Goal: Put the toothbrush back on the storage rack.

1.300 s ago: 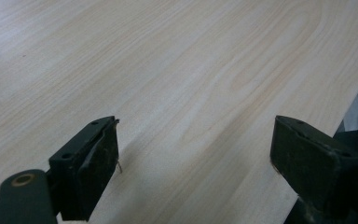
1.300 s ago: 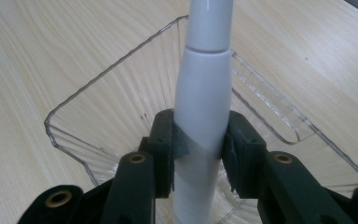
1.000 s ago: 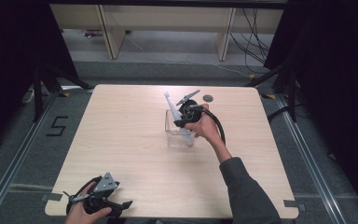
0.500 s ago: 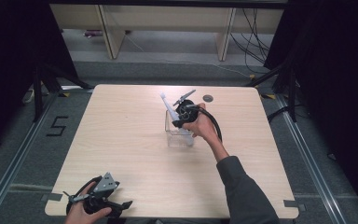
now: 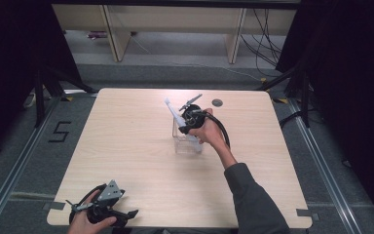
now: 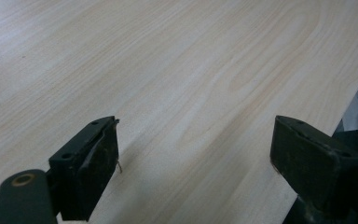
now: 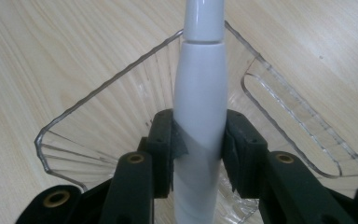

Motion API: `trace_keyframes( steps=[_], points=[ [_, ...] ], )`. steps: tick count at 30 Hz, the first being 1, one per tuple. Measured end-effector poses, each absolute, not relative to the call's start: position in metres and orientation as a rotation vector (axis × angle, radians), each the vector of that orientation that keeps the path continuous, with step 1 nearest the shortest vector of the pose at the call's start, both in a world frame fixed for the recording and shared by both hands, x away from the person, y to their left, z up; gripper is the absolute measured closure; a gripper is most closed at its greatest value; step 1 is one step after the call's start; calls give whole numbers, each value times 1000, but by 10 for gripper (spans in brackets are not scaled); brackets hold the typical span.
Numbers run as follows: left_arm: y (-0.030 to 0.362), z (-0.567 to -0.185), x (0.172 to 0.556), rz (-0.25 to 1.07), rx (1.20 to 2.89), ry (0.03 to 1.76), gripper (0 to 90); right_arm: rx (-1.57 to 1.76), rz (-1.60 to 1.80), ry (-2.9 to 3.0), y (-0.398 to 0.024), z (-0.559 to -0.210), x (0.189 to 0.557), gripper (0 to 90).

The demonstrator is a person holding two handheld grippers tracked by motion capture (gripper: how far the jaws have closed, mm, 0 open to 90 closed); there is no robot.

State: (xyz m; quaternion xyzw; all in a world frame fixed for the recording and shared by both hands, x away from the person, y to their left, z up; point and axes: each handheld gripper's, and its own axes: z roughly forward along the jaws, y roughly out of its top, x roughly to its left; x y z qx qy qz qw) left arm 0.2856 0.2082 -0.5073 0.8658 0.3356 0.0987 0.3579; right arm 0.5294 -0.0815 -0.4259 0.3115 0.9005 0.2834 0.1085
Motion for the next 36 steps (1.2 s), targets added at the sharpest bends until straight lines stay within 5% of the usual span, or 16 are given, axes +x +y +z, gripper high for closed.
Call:
trace_keyframes(
  steps=[36],
  points=[
    [208,-508,287,260,2237,864,149,937,969,2551,-97,-402,514,406]
  ],
)
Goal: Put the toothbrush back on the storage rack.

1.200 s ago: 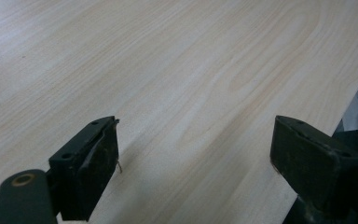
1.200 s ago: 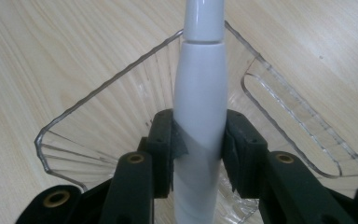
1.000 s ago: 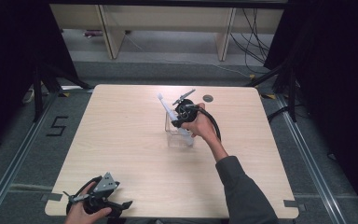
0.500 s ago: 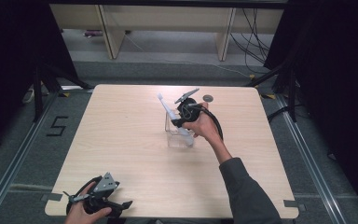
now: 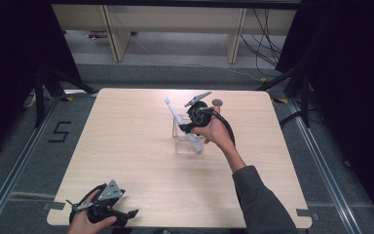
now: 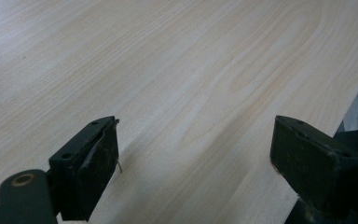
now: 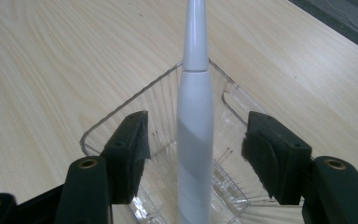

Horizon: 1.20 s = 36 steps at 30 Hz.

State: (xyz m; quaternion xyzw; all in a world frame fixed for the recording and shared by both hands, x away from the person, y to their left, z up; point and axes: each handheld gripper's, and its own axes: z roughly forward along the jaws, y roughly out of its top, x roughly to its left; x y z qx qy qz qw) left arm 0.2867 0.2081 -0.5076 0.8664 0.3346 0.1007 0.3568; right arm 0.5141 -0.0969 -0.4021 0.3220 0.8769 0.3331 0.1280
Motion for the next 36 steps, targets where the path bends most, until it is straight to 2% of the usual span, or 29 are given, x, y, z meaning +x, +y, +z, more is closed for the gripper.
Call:
trace_keyframes(
  steps=[23,25,36],
  points=[
    [208,-508,286,256,2240,865,149,998,1023,2513,-107,-388,497,382],
    [208,-508,286,257,2241,866,150,899,1049,2509,-110,-388,499,382],
    [208,-508,286,256,2240,869,149,911,1098,2473,-122,-386,492,378]
  ],
)
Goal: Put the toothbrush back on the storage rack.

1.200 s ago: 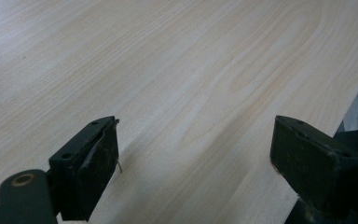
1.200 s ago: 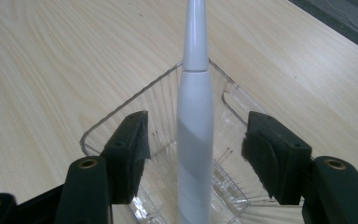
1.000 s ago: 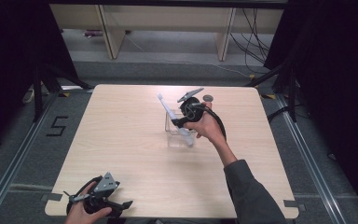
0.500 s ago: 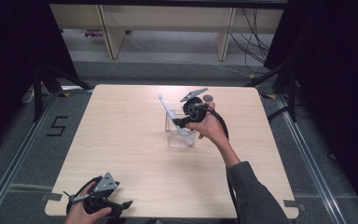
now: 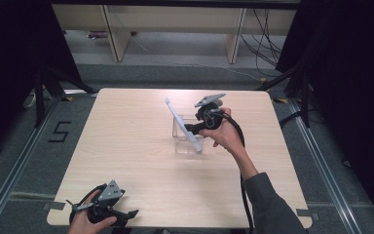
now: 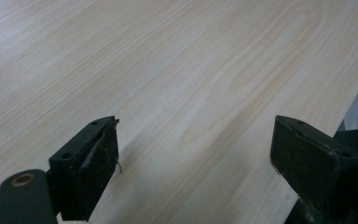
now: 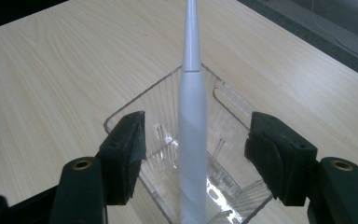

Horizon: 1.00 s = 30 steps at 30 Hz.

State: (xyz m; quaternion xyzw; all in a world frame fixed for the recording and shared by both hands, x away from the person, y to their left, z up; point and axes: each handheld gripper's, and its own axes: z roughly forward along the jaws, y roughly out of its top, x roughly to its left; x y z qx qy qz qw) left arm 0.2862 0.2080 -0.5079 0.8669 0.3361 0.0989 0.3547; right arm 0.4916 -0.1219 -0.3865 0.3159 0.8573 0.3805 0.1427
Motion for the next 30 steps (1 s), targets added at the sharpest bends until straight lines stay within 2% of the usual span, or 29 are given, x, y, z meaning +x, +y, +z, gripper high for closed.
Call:
trace_keyframes(
  steps=[30],
  points=[
    [208,-506,285,258,2238,860,149,946,1160,2421,-155,-388,468,364]
  ],
)
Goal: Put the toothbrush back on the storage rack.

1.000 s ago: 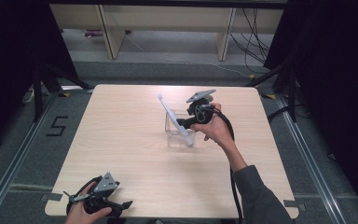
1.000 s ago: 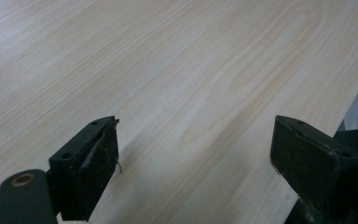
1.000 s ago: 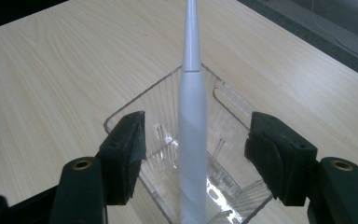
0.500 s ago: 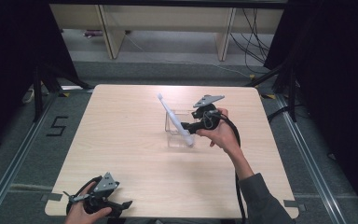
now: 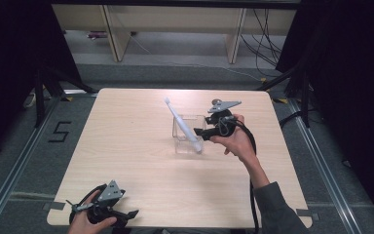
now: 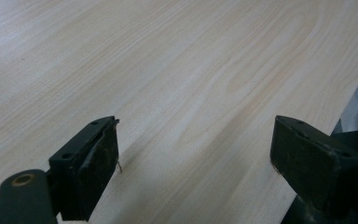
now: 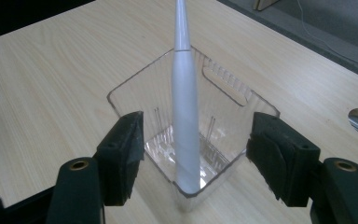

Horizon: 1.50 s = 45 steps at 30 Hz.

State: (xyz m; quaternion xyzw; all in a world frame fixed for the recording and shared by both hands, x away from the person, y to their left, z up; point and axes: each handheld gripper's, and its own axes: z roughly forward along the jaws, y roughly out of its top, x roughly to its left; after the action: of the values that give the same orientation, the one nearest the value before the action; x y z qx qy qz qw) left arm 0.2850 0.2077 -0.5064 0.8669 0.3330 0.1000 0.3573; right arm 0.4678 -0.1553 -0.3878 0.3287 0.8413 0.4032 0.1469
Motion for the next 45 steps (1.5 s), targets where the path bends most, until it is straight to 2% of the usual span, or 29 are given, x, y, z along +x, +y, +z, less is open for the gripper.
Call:
trace_keyframes(
  steps=[24,45],
  points=[
    [208,-506,285,263,2244,856,149,979,1131,2399,-185,-392,446,357],
    [208,-506,285,267,2237,860,150,939,1117,2367,-199,-409,433,346]
  ],
)
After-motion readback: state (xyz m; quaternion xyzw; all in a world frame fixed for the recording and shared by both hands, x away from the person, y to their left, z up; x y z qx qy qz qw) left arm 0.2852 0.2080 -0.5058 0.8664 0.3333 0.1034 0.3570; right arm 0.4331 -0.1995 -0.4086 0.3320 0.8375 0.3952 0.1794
